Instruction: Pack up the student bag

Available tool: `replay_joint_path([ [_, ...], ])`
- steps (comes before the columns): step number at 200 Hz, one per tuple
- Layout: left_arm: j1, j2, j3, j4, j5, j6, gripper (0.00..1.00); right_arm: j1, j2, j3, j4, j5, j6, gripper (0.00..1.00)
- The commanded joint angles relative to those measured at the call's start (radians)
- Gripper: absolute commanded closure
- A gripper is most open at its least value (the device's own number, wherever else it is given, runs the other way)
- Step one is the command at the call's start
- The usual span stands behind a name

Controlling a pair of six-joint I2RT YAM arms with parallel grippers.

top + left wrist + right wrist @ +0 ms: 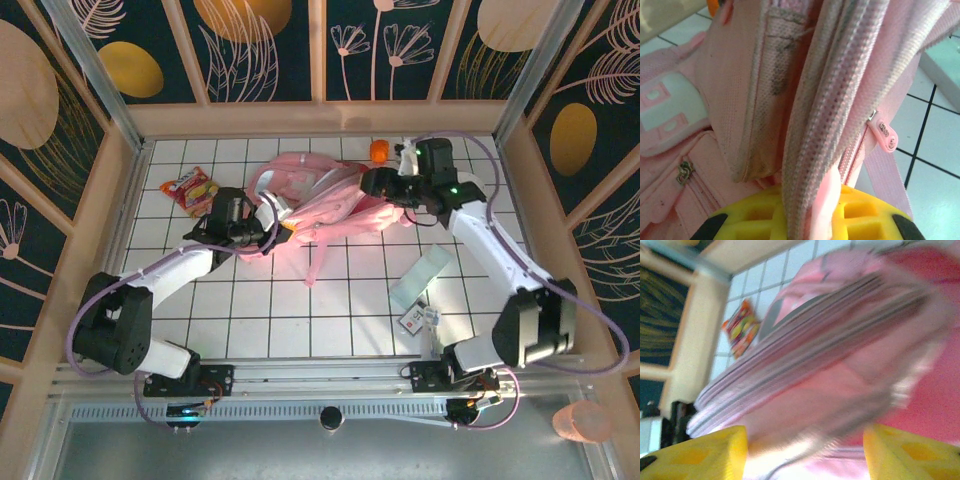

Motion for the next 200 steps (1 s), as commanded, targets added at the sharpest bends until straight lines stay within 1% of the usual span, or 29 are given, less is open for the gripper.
replay_joint_path([
  [1,0.007,-0.025,0.044,-0.025,0.038,-0.158,1.0,0.062,-0.12,-0.001,-0.09,0.305,0.006,0.41],
  [21,0.007,-0.013,0.066,-0.054,0.052,-0.165,1.0,0.213,-0.174,0.004,-0.164,0.466,0.037,0.45],
  [40,0.007,-0.003,0.074,-0.057,0.068,-0.174,1.0,0.365,-0.183,-0.02,-0.196,0.564,0.109,0.48],
  [64,0.007,0.011,0.091,-0.062,0.078,-0.191,1.0,0.514,-0.126,-0.056,-0.178,0.637,0.192,0.5],
  [81,0.008,0.018,0.102,-0.061,0.092,-0.197,1.0,0.577,-0.044,-0.056,-0.151,0.668,0.225,0.5],
  [99,0.008,0.027,0.113,-0.062,0.099,-0.201,1.0,0.599,0.046,-0.046,-0.103,0.675,0.219,0.49],
  [144,0.007,0.035,0.13,-0.062,0.125,-0.206,1.0,0.596,0.242,0.018,-0.028,0.735,0.152,0.48],
  [177,0.007,0.039,0.134,-0.061,0.148,-0.206,1.0,0.591,0.324,0.062,0.023,0.771,0.127,0.48],
  [200,0.007,0.041,0.133,-0.061,0.159,-0.209,1.0,0.592,0.336,0.078,0.065,0.78,0.117,0.51],
])
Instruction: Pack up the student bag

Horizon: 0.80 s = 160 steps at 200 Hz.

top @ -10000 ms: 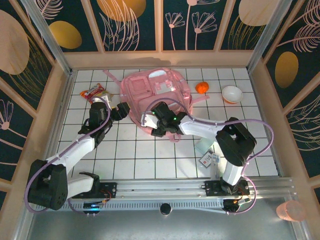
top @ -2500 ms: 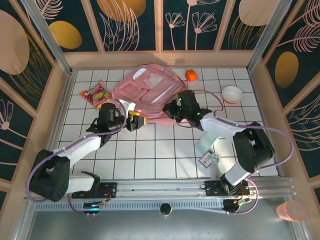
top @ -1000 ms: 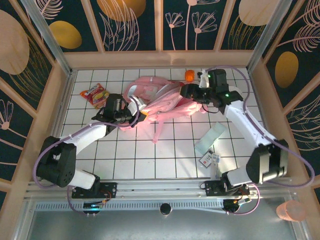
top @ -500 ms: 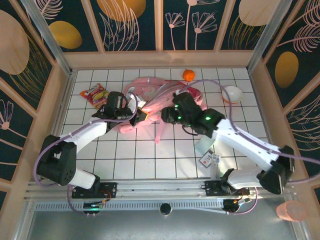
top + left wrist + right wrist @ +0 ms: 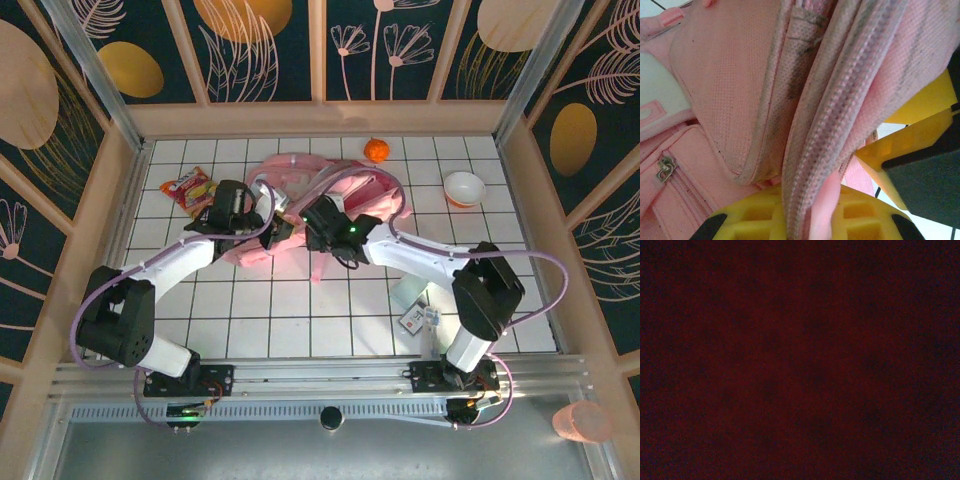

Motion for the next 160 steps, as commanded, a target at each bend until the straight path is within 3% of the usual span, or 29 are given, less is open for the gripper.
replay_joint_path([
  [1,-0.002,-0.003,0.045,0.04,0.117,-0.055,1.0,-0.003,0.025,0.044,0.1,0.043,-0.032,0.51],
  [75,-0.002,0.003,0.037,0.009,0.076,-0.02,1.0,-0.05,-0.062,0.002,0.023,0.09,-0.017,1.0],
  [120,0.0,0.007,0.037,-0.026,0.026,0.02,1.0,-0.14,-0.168,-0.095,-0.03,0.043,-0.047,1.0],
  [160,-0.001,0.014,0.038,-0.063,-0.013,0.063,1.0,-0.236,-0.246,-0.165,-0.025,-0.071,-0.127,1.0],
])
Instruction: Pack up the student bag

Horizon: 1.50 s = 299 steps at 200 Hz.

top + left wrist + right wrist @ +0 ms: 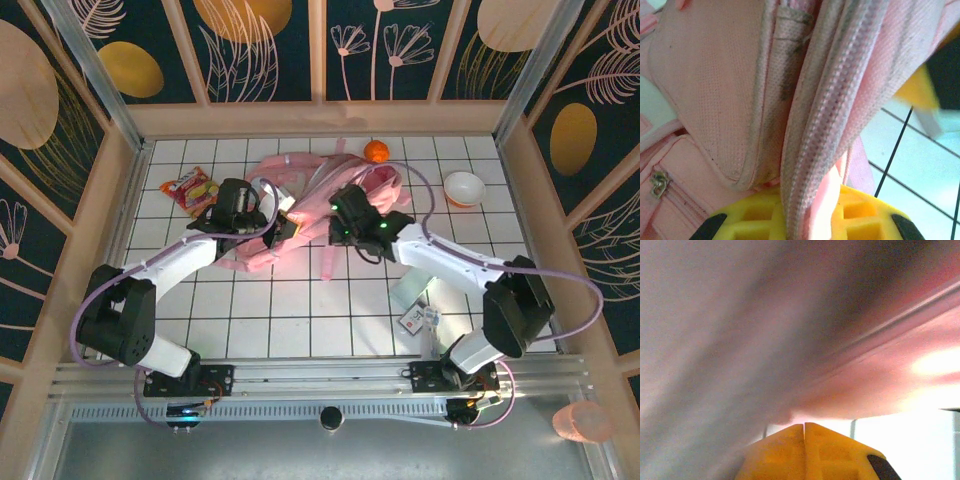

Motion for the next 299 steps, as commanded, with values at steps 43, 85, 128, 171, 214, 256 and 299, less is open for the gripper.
replay_joint_path([
  [43,0.016,0.008,0.024,-0.065,-0.01,0.058,1.0,-0.124,-0.113,-0.073,-0.035,-0.122,-0.129,1.0],
  [85,0.016,0.003,0.037,-0.032,0.057,-0.082,1.0,0.013,-0.141,-0.083,0.062,-0.226,-0.05,0.73],
  [128,0.016,-0.009,0.047,-0.037,0.089,-0.201,1.0,0.129,-0.045,-0.029,0.059,-0.043,0.15,0.6],
  [171,0.016,-0.01,0.062,-0.05,0.113,-0.206,1.0,0.13,0.126,0.107,-0.028,0.105,0.14,0.56],
  [214,0.016,0.002,0.069,-0.047,0.134,-0.203,1.0,0.128,0.192,0.167,0.011,0.149,0.051,0.56],
  [256,0.016,0.005,0.069,-0.054,0.137,-0.191,1.0,0.103,0.207,0.203,-0.009,0.198,0.008,0.75],
  [299,0.016,0.011,0.069,-0.059,0.136,-0.181,1.0,0.075,0.189,0.196,-0.082,0.262,0.044,0.77],
])
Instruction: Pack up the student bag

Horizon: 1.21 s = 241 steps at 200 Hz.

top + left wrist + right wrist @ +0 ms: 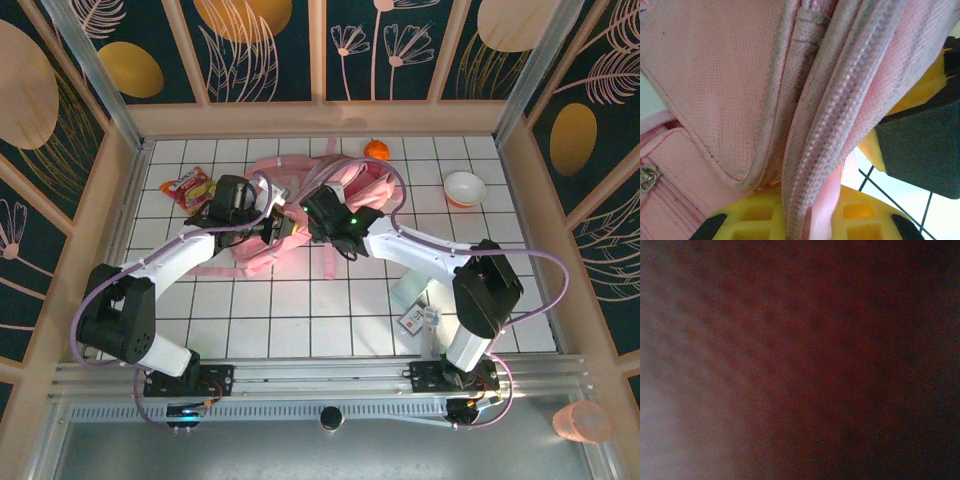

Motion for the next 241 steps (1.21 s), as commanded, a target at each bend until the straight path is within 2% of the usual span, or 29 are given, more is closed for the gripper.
replay_joint_path([
  [1,0.0,0.004,0.03,-0.001,0.098,-0.031,1.0,-0.045,-0.006,0.013,-0.044,0.124,0.014,0.78],
  [35,0.0,0.008,0.03,0.001,0.098,-0.03,1.0,-0.057,-0.025,-0.014,0.001,0.081,-0.012,0.87],
  [48,0.0,0.008,0.03,0.0,0.095,-0.028,1.0,-0.059,-0.019,-0.001,-0.023,0.097,0.002,0.87],
  [68,0.0,0.006,0.03,-0.002,0.093,-0.025,1.0,-0.065,-0.014,0.008,-0.053,0.112,0.018,0.8],
  [93,0.0,0.006,0.03,-0.002,0.094,-0.024,1.0,-0.071,-0.009,0.004,-0.064,0.123,0.029,0.8],
  [130,0.0,0.003,0.03,0.001,0.098,-0.024,1.0,-0.073,-0.023,-0.027,0.053,0.004,-0.072,0.86],
  [155,0.0,0.003,0.03,-0.006,0.091,-0.01,1.0,-0.074,-0.015,-0.014,0.042,0.009,-0.093,0.98],
  [181,0.005,0.004,0.029,-0.048,0.018,0.067,1.0,-0.087,-0.048,-0.028,-0.007,0.022,-0.094,1.0],
  [214,0.016,0.019,0.03,-0.129,-0.11,0.185,1.0,-0.109,-0.166,-0.143,-0.019,0.023,-0.111,1.0],
  [241,0.018,0.034,0.076,-0.183,-0.161,0.261,1.0,-0.126,-0.223,-0.213,-0.003,-0.044,-0.16,1.0],
])
